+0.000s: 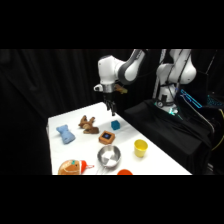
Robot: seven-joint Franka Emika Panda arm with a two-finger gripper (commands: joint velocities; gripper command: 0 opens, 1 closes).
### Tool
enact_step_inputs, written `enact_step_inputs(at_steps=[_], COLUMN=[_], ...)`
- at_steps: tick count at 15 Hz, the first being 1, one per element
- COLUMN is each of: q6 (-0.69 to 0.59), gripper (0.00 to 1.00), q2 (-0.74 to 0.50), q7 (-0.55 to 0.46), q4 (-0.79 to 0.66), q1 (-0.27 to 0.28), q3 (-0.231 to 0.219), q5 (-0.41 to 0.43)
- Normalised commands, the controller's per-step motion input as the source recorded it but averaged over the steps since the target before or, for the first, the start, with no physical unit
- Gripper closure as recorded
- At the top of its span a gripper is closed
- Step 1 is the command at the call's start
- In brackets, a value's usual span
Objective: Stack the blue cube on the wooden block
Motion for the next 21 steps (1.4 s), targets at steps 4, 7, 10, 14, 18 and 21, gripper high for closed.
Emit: enact_step_inputs(at_steps=[4, 7, 10, 14, 18, 21], q6=[0.44, 0.52, 0.57, 0.49, 0.36, 0.28], gripper=[0.0, 0.0, 0.0, 0.0, 0.0, 0.0], q2=[-0.03, 0.02, 0.07, 0.12, 0.16, 0.15], q7=[-0.17, -0.03, 0.11, 0.13, 0.1, 0.09], q4=[-0.27, -0.25, -0.22, -0.17, -0.07, 0.0], q1=[-0.036, -0.025, -0.027, -0.024, -0.032, -0.037], q3=[-0.008, 0.002, -0.02, -0.008, 0.068, 0.118], q5=[0.117, 0.078, -0.053, -0.022, 0.063, 0.081])
